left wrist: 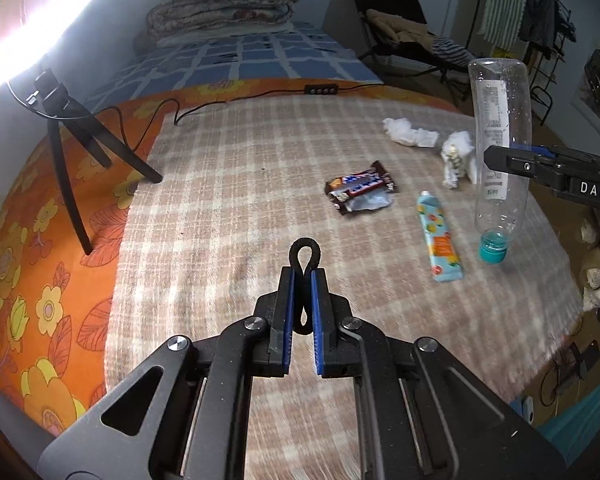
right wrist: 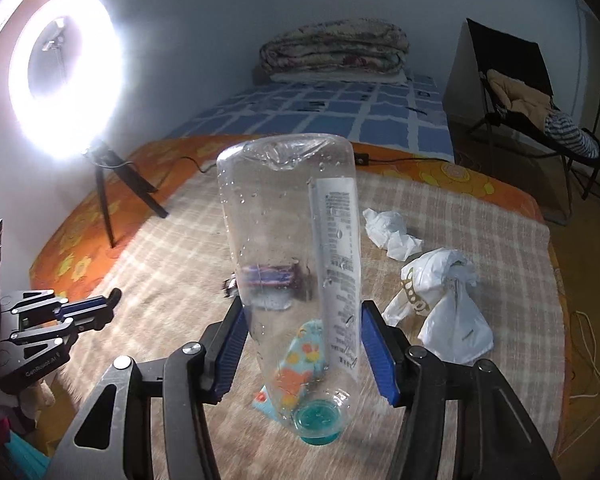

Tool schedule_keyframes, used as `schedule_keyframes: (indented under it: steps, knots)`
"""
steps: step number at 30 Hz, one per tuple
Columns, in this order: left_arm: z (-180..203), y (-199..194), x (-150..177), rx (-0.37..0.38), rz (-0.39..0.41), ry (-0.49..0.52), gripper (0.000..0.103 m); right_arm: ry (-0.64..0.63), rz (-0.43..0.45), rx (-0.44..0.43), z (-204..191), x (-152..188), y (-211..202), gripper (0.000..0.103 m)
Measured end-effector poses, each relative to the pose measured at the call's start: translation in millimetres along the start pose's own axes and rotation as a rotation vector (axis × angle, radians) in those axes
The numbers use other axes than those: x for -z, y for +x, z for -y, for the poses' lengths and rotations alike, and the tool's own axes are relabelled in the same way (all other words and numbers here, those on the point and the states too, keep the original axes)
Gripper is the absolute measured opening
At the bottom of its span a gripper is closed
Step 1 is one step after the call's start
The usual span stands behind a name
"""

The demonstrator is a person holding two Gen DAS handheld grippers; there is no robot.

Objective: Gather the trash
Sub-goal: 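Lift the hair tie and bottle with both tools and carry them over the basket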

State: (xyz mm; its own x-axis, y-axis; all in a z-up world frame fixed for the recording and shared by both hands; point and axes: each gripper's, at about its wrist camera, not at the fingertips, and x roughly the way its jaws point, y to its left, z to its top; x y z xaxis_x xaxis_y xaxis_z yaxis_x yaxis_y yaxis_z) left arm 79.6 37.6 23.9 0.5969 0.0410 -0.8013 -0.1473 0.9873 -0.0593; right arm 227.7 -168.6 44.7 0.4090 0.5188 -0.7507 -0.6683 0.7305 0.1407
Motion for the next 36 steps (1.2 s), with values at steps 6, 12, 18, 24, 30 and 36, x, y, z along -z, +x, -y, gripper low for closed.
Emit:
schedule_keyframes:
  steps: [6,12,18,24,30,36]
  knots:
    - [15,-26,18,0.041,0.013,0.016,0.006,-0.027,0.016,-0.037,-18,19,-34,0.057]
    - [34,-53,45,0.066,0.018,0.054,0.006,-0.046,0.01,-0.095,-37,50,-68,0.057]
    - [47,-72,80,0.091,-0.002,0.071,0.006,-0.085,-0.023,-0.144,-60,91,-93,0.057]
    - [55,-82,116,0.105,-0.036,0.085,0.006,-0.116,-0.083,-0.194,-81,139,-105,0.057]
    - [60,-80,152,0.12,-0.096,0.09,0.006,-0.127,-0.165,-0.24,-97,181,-100,0.057]
    - [62,-72,180,0.13,-0.147,0.089,0.006,-0.125,-0.23,-0.268,-110,210,-86,0.057]
